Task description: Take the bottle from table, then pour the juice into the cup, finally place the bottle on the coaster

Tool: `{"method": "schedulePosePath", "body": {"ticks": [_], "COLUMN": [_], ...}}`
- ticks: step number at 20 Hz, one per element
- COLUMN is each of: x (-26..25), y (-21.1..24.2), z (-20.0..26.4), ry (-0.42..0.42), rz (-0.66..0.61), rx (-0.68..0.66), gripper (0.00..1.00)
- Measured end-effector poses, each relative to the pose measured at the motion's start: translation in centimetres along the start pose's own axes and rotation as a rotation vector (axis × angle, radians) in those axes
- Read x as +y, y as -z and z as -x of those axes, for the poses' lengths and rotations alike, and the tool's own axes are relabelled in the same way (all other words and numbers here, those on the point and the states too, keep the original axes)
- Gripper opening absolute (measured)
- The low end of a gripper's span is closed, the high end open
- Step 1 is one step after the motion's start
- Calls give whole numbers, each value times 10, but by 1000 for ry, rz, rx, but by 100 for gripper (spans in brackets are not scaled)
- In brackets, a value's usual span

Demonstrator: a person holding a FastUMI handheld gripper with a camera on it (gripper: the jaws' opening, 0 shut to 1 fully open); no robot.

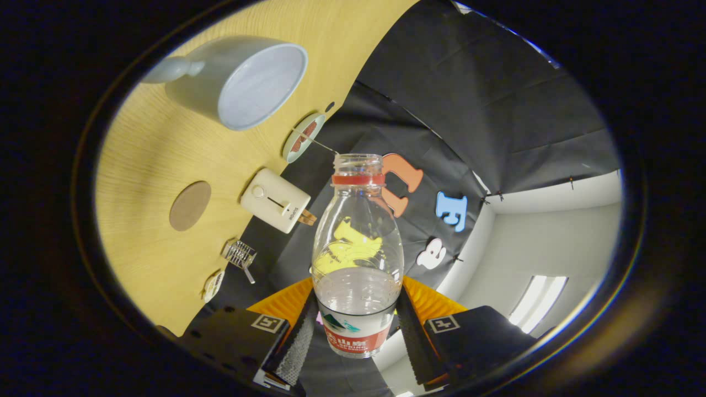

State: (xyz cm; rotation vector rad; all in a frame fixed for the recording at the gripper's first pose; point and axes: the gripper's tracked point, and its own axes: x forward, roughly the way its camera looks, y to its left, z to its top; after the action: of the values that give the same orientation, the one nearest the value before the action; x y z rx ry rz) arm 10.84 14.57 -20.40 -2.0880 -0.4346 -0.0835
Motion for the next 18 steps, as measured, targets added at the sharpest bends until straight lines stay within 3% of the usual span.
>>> {"method": "schedulePosePath", "body": {"ticks": [18], "x": [-12], "y": [-6], "z": [-1], "ry": [12], "rz": [46], "rx": [-33], "gripper": [79]}}
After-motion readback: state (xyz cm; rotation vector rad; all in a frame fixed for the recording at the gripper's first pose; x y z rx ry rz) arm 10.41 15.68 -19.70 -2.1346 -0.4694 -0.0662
